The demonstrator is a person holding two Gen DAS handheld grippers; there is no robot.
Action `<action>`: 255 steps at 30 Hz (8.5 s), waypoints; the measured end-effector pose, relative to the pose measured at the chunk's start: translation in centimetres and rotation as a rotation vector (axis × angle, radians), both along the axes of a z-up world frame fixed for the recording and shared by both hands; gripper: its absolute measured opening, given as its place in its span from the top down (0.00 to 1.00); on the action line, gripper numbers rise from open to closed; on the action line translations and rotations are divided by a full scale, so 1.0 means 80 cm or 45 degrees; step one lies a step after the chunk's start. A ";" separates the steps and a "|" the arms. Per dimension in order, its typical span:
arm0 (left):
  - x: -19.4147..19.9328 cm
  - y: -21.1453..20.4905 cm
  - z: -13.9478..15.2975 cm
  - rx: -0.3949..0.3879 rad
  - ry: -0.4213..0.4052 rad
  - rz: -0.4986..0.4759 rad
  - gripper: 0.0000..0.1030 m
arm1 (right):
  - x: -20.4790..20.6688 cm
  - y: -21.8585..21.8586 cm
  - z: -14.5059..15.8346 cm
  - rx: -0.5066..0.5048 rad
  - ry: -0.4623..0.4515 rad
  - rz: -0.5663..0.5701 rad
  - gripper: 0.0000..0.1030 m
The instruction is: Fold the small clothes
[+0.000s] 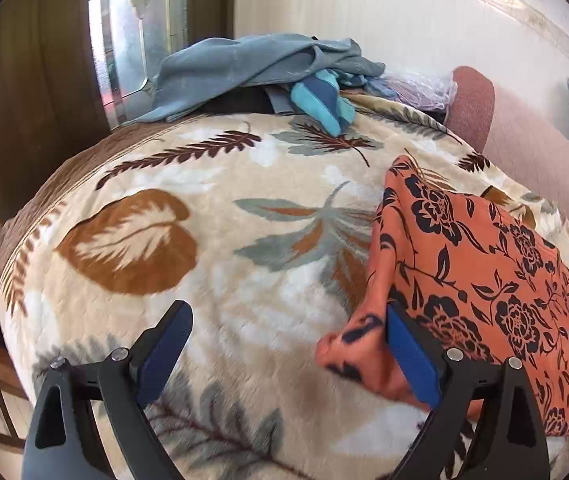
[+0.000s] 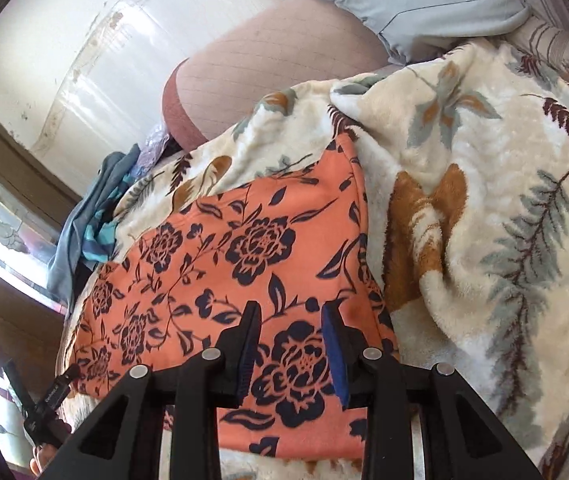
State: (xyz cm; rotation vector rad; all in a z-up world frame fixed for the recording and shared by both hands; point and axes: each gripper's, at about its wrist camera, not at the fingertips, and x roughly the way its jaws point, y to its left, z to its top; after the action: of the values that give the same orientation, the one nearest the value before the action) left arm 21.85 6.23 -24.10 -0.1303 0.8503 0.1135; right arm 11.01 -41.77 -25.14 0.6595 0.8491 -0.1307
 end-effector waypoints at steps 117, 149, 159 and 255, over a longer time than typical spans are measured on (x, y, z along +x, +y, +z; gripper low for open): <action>-0.033 -0.313 -0.003 0.091 0.035 -0.900 0.20 | 0.194 0.023 0.037 0.045 0.073 0.306 0.90; -0.022 -0.303 0.013 0.122 -0.064 -0.805 0.20 | 0.145 0.023 -0.032 0.006 0.256 0.220 0.90; -0.022 -0.296 0.017 0.128 -0.074 -0.777 0.20 | 0.146 0.024 -0.033 0.003 0.257 0.218 0.90; -0.016 -0.284 -0.011 0.130 -0.026 -0.891 0.09 | 0.097 -0.048 0.009 -0.114 -0.089 0.021 0.28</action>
State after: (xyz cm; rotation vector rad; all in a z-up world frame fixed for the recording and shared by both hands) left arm 20.60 -16.52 -24.97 0.2646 0.8268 -0.4994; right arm 18.78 -45.59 -24.43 0.5699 0.7765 -0.1296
